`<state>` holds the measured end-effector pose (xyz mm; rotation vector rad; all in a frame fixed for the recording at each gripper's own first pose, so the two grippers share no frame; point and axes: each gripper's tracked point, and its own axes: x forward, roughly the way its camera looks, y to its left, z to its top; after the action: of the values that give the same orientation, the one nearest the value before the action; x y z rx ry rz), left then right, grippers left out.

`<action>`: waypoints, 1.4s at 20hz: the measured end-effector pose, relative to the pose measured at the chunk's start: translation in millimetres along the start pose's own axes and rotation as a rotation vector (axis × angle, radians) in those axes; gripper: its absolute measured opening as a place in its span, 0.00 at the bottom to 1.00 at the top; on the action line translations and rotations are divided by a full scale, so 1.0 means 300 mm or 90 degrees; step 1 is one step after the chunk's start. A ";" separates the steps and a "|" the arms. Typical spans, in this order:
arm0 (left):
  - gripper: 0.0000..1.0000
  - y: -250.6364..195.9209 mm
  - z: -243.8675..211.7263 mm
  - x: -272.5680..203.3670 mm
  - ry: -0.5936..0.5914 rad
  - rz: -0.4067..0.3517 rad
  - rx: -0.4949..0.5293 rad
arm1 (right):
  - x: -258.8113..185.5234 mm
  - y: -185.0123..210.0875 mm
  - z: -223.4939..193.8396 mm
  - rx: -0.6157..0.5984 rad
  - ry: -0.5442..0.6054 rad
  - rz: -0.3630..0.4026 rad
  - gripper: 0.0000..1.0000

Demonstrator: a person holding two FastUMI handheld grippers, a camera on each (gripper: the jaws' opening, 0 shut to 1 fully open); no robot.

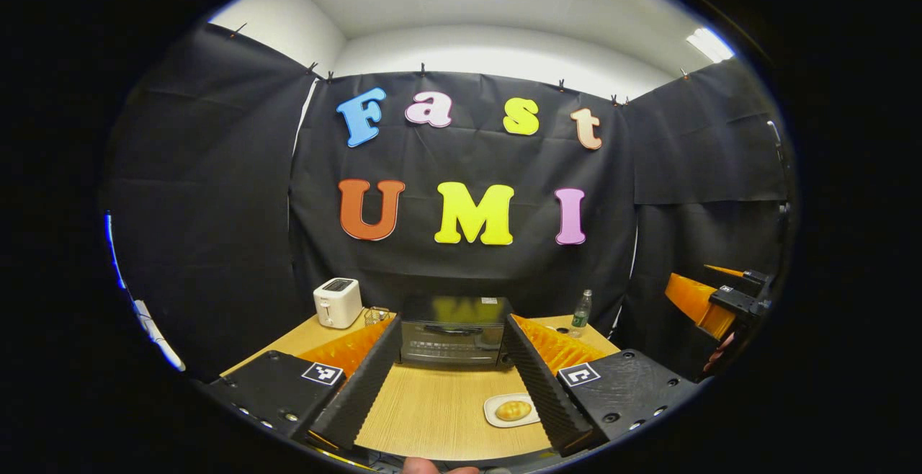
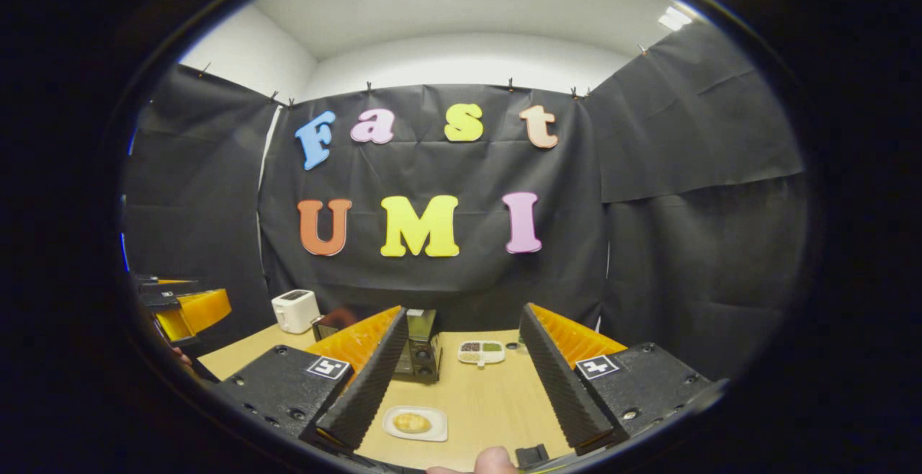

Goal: Open the electric oven with the left hand, put the food in, and close the electric oven.

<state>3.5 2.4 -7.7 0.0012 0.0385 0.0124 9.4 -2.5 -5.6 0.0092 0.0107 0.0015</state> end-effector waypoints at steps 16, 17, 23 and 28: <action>0.93 -0.005 -0.018 0.041 0.018 -0.014 -0.001 | 0.019 -0.017 -0.023 0.002 0.013 -0.016 0.98; 0.93 -0.006 -0.021 0.048 0.020 -0.015 -0.002 | 0.021 -0.016 -0.025 0.002 0.015 -0.018 0.98; 0.93 -0.011 -0.059 0.130 0.040 -0.028 -0.009 | 0.017 -0.059 -0.031 -0.012 0.023 -0.035 0.98; 0.93 -0.021 -0.080 0.257 0.047 -0.033 -0.010 | 0.063 -0.117 -0.055 -0.004 0.039 -0.053 0.98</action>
<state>79.6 -2.9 -34.5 -0.0153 0.1127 -0.0393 28.2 -37.4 -22.5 0.0031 0.0731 -0.0808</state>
